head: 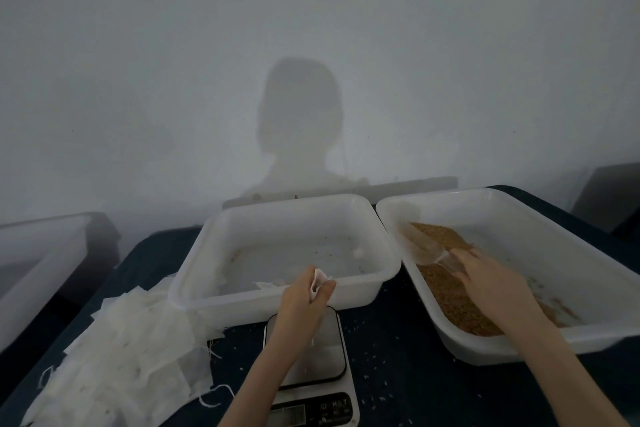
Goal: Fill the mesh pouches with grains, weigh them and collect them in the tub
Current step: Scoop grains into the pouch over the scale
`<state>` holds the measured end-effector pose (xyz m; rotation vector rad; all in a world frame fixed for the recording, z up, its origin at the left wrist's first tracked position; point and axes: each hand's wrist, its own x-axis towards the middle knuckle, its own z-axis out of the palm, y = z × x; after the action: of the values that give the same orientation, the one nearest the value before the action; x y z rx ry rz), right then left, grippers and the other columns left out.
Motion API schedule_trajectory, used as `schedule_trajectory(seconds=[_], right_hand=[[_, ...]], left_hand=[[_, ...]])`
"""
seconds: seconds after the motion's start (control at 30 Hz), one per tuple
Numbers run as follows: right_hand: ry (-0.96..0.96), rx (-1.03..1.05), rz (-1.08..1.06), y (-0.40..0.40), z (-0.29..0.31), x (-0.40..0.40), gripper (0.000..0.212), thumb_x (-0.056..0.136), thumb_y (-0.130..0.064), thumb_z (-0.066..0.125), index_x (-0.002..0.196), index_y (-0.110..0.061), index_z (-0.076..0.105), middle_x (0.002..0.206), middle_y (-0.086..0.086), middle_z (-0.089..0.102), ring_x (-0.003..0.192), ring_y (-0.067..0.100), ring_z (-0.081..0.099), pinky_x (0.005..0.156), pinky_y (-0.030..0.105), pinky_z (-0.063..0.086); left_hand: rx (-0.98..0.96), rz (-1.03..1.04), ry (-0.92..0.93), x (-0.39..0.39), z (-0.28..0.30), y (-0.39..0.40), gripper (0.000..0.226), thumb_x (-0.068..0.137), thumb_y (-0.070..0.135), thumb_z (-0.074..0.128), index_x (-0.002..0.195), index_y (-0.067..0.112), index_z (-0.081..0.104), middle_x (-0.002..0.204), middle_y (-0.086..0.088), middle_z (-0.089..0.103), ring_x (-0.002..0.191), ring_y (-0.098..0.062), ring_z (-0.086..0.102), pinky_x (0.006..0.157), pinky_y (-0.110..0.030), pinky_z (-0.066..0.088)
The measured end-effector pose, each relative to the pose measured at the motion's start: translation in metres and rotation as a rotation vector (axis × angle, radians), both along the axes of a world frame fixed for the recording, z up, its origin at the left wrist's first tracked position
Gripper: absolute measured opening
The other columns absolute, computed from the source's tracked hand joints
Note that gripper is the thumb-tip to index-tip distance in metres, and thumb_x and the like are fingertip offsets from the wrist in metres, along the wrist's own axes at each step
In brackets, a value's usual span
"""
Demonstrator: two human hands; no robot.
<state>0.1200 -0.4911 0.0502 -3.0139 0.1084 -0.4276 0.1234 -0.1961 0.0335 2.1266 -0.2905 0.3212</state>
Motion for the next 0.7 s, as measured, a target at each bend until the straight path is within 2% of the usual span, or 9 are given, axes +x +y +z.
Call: schedule_trajectory(seconds=[0.17,0.27,0.33,0.4,0.5,0.57,0.63,0.7], right_hand=[[0.173,-0.082,-0.139,-0.002,-0.009,-0.001,0.017,0.099,-0.017,0.04,0.111,-0.023,0.051,0.093,-0.005,0.051,0.08,0.013,0.056,0.059,0.025,0.043],[0.29,-0.124,-0.145,0.002,-0.01,0.0,0.012,0.099,-0.013,0.039,0.094,-0.02,0.048,0.082,-0.004,0.048,0.073,0.013,0.056,0.056,0.023,0.041],[0.358,-0.126,-0.143,0.003,-0.009,0.0,0.015,0.099,-0.011,0.039,0.092,-0.02,0.049,0.081,-0.004,0.05,0.071,0.012,0.054,0.054,0.021,0.039],[0.363,-0.133,-0.15,0.002,-0.009,0.001,0.016,0.1,-0.015,0.039,0.094,-0.021,0.053,0.082,-0.005,0.053,0.071,0.012,0.056,0.056,0.022,0.042],[0.262,-0.171,-0.166,0.003,-0.008,-0.004,0.023,0.102,-0.032,0.038,0.088,-0.023,0.054,0.08,-0.007,0.054,0.072,0.01,0.058,0.055,0.022,0.042],[0.129,-0.168,-0.148,0.008,-0.003,-0.008,0.024,0.101,-0.04,0.038,0.094,-0.025,0.056,0.088,-0.01,0.054,0.079,0.009,0.058,0.054,0.022,0.039],[-0.039,-0.087,-0.047,0.023,0.005,-0.011,0.021,0.099,-0.035,0.043,0.109,-0.027,0.06,0.101,-0.011,0.058,0.084,0.005,0.057,0.059,0.021,0.042],[-0.262,0.12,0.182,0.051,0.012,-0.016,0.018,0.094,-0.023,0.056,0.107,-0.026,0.068,0.093,-0.012,0.063,0.07,-0.005,0.05,0.057,0.013,0.039]], left_hand=[[0.0,0.009,-0.03,-0.001,-0.004,-0.001,0.026,0.092,0.029,0.058,0.071,0.025,0.044,0.061,0.011,0.046,0.059,-0.002,0.043,0.054,-0.016,0.033],[0.21,0.018,-0.149,-0.002,-0.01,0.0,0.017,0.087,0.029,0.065,0.076,0.025,0.053,0.079,0.013,0.052,0.077,-0.008,0.047,0.069,-0.02,0.035],[0.291,0.065,-0.26,-0.003,-0.014,0.004,0.012,0.082,0.029,0.07,0.08,0.02,0.063,0.088,0.015,0.051,0.081,-0.005,0.046,0.073,-0.02,0.035],[0.278,0.079,-0.259,-0.004,-0.017,0.012,0.012,0.082,0.03,0.071,0.08,0.02,0.065,0.088,0.018,0.049,0.079,-0.002,0.048,0.068,-0.013,0.036],[0.363,0.034,-0.196,-0.004,-0.028,0.033,0.01,0.089,0.029,0.064,0.086,0.019,0.064,0.09,0.018,0.049,0.076,-0.002,0.051,0.064,-0.006,0.034],[0.417,0.023,-0.177,-0.005,-0.035,0.048,0.011,0.091,0.028,0.061,0.091,0.018,0.066,0.093,0.013,0.055,0.08,-0.005,0.056,0.065,-0.007,0.036],[0.407,0.028,-0.145,-0.007,-0.039,0.059,0.012,0.092,0.027,0.06,0.095,0.018,0.068,0.095,0.009,0.06,0.083,-0.008,0.059,0.069,-0.012,0.041],[0.414,0.037,-0.11,-0.009,-0.043,0.066,0.015,0.093,0.028,0.057,0.1,0.02,0.068,0.098,0.008,0.062,0.086,-0.008,0.059,0.074,-0.018,0.044]])
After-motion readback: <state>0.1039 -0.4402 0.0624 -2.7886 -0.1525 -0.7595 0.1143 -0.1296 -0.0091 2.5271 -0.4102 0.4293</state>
